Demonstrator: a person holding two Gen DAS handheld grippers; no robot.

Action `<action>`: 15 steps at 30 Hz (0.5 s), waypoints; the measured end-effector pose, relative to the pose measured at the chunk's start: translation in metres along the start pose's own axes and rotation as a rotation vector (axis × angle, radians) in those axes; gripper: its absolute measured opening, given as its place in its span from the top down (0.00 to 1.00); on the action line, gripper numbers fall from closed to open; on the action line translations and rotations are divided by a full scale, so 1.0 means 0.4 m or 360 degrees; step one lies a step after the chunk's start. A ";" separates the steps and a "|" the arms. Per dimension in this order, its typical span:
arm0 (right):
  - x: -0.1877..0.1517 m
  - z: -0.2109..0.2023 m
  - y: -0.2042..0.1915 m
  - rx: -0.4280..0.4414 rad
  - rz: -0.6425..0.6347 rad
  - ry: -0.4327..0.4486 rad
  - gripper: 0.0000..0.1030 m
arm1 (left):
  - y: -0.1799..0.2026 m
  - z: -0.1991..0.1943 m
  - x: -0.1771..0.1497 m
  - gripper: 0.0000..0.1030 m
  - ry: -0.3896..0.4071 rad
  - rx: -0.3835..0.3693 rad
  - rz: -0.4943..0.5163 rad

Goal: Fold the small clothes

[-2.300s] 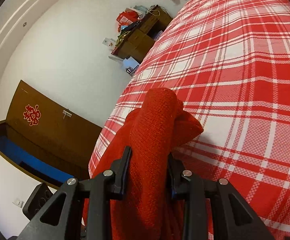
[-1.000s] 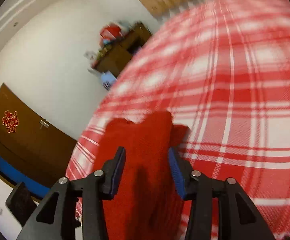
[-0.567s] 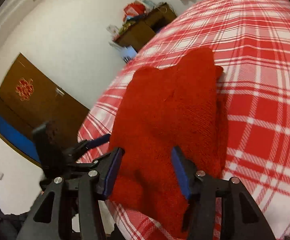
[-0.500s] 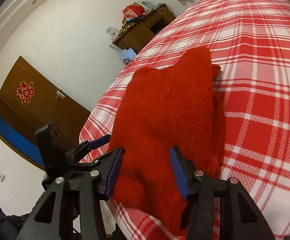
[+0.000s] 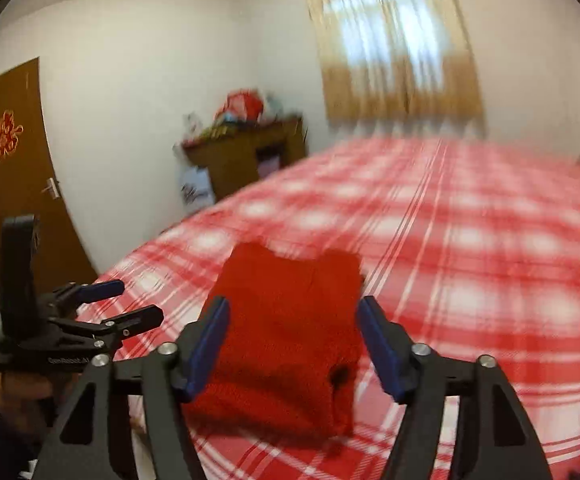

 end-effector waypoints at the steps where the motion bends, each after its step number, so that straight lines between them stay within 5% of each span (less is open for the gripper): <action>1: 0.008 -0.021 -0.007 -0.0037 -0.0037 0.0034 0.30 | 0.003 -0.008 0.011 0.02 0.0024 -0.0007 0.0001; 15: 0.032 -0.096 -0.016 -0.0069 -0.0042 0.0088 0.30 | 0.026 -0.071 0.063 0.02 0.0175 -0.0061 0.0042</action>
Point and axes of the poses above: each gripper's, at about its wrist camera, not at the fingertips, and z roughly the way its jaws point, y to its right, x to its top, the point moved 8 cm from there along z, roughly the way its jaws point, and after that the axes turned 5 degrees about -y, right-handed, at the moved point
